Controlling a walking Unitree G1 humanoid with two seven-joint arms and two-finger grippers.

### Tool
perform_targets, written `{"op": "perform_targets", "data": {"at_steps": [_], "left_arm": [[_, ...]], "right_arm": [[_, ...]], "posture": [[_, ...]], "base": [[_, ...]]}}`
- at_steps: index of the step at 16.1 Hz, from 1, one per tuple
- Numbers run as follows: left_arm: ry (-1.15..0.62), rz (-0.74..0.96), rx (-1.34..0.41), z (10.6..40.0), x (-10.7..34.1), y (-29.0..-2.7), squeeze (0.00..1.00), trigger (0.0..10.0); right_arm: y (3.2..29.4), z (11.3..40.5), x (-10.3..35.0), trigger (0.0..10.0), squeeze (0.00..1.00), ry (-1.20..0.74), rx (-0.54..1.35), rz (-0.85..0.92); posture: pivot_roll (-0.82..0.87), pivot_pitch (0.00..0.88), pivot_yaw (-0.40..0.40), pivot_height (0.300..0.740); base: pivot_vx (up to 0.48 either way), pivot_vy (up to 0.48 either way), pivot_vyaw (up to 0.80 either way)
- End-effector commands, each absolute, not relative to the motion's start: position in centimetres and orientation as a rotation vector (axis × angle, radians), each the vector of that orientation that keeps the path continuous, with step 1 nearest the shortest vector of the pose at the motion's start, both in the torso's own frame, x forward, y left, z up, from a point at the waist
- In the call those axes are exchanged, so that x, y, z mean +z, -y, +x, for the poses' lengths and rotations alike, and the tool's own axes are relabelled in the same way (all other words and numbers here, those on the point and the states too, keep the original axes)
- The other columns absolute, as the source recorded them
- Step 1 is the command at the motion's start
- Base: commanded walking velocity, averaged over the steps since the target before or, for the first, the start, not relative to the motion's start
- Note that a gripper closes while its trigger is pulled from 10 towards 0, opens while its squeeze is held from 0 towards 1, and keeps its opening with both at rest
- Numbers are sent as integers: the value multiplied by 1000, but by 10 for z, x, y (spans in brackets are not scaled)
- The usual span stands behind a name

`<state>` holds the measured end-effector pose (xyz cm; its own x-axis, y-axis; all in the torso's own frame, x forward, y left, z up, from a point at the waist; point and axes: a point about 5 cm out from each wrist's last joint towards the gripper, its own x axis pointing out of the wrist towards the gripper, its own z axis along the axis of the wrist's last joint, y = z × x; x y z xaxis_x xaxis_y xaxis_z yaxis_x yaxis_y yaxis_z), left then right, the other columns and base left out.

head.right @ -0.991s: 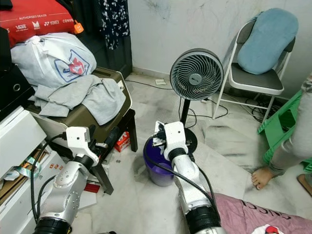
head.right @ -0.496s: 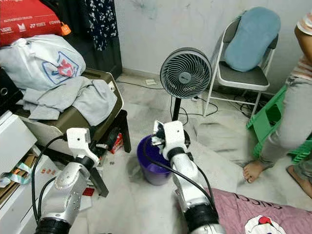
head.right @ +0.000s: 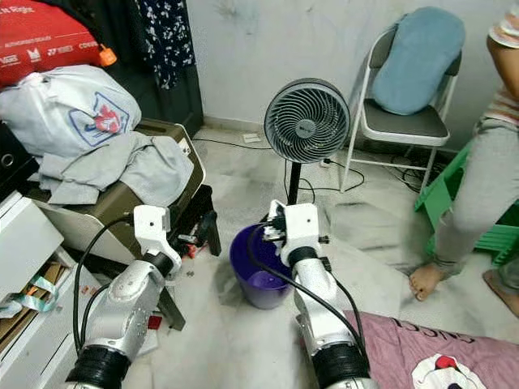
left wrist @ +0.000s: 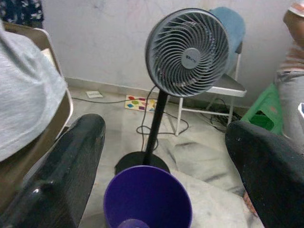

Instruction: Clean up the room

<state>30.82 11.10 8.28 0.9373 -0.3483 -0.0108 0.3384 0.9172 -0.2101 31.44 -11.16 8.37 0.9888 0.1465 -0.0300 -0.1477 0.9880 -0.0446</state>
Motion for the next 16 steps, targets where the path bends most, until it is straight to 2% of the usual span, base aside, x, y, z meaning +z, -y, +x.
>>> {"op": "perform_targets", "data": {"at_steps": [1,7,16], "left_arm": [[-51,-197,-365,310,83,-111,0,10000],[-29,-211,-393,305,84,-114,0,10000],[-18,-223,-354,299,84,-119,0,10000]], "right_arm": [[112,315,90,10000,0,2,141,-33],[110,316,88,10000,0,-6,154,-35],[102,318,90,10000,0,-4,193,-32]], "posture": [[-95,0,63,740],[-61,0,51,740],[-31,1,12,740]], "base": [[0,0,0],[0,0,0],[261,0,0]]}}
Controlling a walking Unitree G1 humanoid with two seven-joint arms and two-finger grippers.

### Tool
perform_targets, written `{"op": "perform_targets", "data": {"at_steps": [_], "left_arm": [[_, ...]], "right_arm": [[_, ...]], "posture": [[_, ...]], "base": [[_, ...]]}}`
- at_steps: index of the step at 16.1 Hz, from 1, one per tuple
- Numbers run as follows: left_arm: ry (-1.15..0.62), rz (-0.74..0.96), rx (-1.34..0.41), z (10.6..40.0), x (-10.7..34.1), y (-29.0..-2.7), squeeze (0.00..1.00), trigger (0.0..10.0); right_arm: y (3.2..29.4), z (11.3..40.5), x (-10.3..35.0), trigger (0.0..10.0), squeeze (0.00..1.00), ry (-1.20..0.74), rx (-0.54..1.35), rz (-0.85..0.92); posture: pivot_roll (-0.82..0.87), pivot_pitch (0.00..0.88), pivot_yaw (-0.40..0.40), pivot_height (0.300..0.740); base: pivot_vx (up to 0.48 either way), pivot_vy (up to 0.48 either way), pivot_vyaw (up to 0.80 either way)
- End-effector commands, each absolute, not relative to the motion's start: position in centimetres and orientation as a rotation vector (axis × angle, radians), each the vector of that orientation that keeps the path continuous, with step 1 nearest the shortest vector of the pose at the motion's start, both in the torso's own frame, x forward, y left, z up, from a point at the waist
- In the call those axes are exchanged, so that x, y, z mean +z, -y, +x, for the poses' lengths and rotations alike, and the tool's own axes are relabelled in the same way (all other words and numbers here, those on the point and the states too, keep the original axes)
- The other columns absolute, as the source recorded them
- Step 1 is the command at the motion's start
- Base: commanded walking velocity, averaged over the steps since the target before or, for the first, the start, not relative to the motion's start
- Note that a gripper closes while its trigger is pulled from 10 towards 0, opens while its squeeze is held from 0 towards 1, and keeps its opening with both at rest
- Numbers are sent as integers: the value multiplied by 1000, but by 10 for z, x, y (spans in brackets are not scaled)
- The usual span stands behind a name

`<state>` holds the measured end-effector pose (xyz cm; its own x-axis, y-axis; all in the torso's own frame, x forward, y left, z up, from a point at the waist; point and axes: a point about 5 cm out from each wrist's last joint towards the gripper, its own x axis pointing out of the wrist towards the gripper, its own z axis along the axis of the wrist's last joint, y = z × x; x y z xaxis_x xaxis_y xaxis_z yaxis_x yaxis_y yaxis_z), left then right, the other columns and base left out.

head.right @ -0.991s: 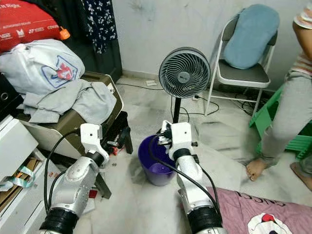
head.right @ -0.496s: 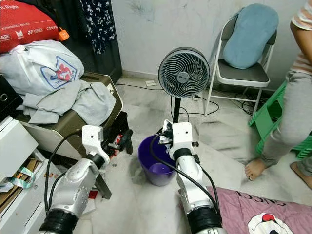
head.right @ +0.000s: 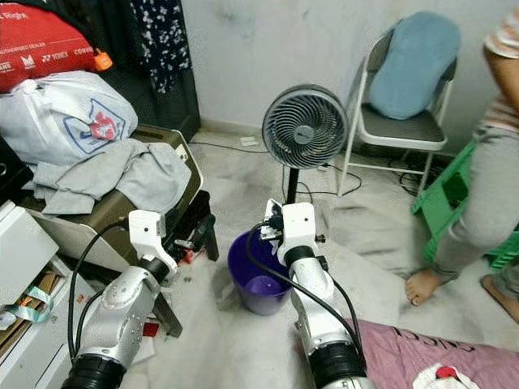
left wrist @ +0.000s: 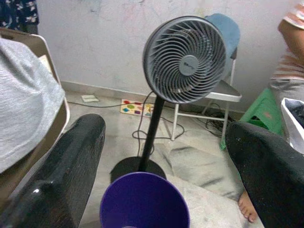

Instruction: Clean up the room

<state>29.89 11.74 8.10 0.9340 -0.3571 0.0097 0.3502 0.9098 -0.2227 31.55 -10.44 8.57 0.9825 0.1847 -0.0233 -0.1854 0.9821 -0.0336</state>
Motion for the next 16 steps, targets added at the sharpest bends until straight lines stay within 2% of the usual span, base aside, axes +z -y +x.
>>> {"op": "perform_targets", "data": {"at_steps": [1,13,16], "left_arm": [[-19,-224,-355,298,84,-119,0,10000],[-21,-224,-363,297,85,-117,0,10000],[-20,-223,-365,298,85,-117,0,10000]], "right_arm": [[103,318,90,10000,0,-4,191,-36],[101,318,90,10000,0,-2,201,-55],[100,318,91,10000,0,2,201,-60]], "posture": [[-35,3,14,740],[-28,15,14,740],[-27,12,13,740]], "base": [[281,0,0],[321,0,0],[371,0,713]]}}
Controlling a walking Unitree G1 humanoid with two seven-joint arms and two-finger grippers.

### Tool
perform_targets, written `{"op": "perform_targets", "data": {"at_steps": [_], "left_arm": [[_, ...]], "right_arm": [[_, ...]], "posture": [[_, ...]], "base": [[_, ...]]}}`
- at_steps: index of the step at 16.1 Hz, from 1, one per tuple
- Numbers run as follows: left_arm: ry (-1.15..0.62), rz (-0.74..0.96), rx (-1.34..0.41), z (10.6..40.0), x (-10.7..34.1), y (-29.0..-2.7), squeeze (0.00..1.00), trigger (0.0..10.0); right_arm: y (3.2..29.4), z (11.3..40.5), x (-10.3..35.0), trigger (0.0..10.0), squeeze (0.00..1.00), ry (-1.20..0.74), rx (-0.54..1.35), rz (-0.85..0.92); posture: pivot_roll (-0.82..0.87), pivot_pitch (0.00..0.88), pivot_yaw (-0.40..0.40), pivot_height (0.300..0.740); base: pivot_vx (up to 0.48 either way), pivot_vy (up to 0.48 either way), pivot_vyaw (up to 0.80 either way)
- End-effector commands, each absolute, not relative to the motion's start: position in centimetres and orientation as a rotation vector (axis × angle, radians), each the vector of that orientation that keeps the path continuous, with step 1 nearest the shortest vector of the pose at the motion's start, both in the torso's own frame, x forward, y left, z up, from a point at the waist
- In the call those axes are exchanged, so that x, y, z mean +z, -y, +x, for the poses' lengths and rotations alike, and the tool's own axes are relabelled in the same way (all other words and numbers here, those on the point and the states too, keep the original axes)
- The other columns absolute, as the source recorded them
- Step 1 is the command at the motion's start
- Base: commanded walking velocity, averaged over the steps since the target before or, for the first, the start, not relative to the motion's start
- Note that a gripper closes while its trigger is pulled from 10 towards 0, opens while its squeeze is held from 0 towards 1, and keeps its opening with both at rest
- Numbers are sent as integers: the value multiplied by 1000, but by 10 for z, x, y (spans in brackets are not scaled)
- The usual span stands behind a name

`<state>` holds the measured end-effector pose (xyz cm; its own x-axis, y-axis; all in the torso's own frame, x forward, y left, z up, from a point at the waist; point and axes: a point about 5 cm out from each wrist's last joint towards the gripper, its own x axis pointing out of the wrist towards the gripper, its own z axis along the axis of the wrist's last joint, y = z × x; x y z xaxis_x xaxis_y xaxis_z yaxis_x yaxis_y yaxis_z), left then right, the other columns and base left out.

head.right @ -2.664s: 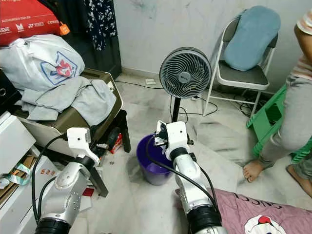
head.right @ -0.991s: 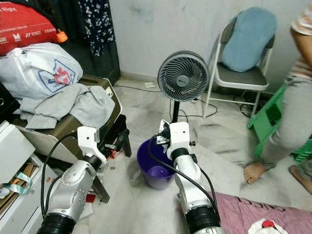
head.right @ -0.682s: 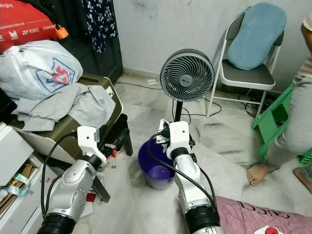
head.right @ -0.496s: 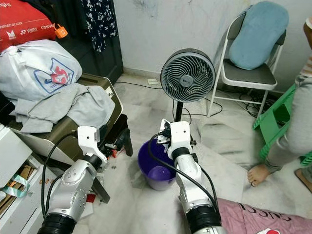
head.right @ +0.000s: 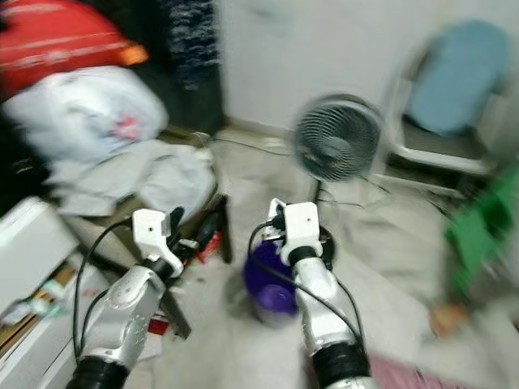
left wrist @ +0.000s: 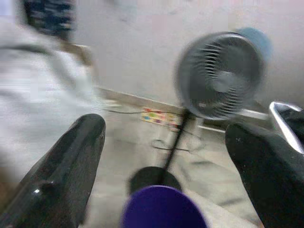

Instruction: Clean up the room

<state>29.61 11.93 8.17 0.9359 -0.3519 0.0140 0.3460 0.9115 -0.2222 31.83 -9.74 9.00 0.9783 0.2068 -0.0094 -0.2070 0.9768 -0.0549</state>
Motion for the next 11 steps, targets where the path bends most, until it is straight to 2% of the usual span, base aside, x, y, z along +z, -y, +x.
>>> {"op": "perform_targets", "data": {"at_steps": [1,7,11], "left_arm": [[-20,-223,-365,298,85,-116,0,10000],[-19,-224,-359,297,85,-117,0,10000],[-19,-224,-359,297,85,-117,0,10000]], "right_arm": [[101,319,90,10000,0,0,200,-61],[101,320,90,10000,0,0,200,-69],[101,320,90,10000,0,-2,197,-70]], "posture": [[-26,9,9,740],[-26,3,6,740],[-27,4,7,740]], "base": [[375,0,0],[356,0,0],[70,0,0]]}}
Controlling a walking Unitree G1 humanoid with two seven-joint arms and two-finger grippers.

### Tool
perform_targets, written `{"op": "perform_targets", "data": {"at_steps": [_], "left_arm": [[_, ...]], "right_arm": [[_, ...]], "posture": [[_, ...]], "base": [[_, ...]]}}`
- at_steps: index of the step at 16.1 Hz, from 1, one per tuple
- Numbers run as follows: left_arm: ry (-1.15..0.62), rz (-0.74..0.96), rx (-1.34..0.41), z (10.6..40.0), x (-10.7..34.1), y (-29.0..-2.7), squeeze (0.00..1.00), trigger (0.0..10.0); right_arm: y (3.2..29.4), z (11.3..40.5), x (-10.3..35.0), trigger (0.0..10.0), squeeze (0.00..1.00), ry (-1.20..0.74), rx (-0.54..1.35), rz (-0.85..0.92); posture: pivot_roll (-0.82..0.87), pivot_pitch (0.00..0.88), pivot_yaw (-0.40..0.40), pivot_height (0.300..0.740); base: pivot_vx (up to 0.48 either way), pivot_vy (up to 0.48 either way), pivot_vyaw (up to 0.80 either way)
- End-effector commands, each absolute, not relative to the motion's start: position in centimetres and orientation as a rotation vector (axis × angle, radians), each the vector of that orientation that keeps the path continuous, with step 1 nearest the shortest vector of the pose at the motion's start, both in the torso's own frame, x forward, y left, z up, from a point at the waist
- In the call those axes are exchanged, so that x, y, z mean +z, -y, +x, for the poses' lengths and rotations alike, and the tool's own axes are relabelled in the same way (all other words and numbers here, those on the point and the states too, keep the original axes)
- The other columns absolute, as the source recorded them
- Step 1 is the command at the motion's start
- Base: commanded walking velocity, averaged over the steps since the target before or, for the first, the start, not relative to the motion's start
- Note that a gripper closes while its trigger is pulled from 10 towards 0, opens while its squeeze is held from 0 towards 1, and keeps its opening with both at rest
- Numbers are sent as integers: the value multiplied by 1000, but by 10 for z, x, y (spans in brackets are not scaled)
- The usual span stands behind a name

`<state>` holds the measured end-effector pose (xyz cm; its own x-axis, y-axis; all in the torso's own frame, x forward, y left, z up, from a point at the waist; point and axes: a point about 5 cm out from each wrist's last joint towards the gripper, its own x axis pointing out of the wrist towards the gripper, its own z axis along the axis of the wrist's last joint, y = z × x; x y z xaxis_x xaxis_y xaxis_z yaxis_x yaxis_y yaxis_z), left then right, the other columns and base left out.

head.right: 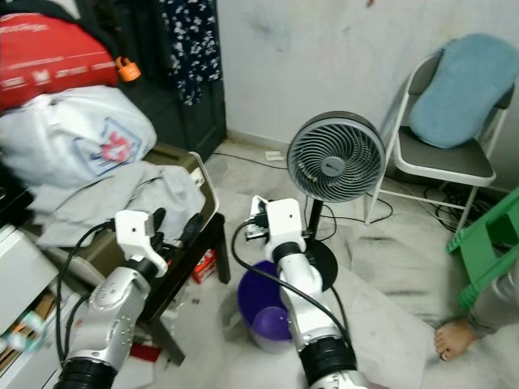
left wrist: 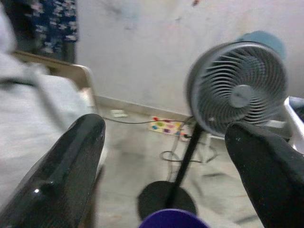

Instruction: Clean up the room

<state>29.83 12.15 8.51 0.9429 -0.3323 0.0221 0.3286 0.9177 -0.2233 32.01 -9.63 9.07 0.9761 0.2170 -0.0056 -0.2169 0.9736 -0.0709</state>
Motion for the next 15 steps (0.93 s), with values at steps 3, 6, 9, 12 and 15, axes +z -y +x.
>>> {"op": "perform_targets", "data": {"at_steps": [3,6,9,12,15], "left_arm": [[-11,-225,-366,298,86,-117,0,10000],[-14,-221,-368,298,86,-117,0,10000],[-12,-218,-371,298,86,-117,0,10000],[-23,-221,-352,298,85,-118,0,10000],[-12,-221,-339,298,86,-120,0,10000]], "right_arm": [[101,321,87,10000,0,-30,190,-49],[101,321,87,10000,0,-21,184,-44],[101,321,88,10000,0,-17,188,-45],[100,320,88,10000,0,-15,193,-42],[97,320,88,10000,0,-15,208,-59]], "posture": [[-28,5,9,740],[-27,6,11,740],[-27,6,11,740],[-24,9,11,740],[-24,10,10,740]], "base": [[417,0,-135],[431,0,-533],[409,0,0],[0,0,0],[0,0,0]]}}
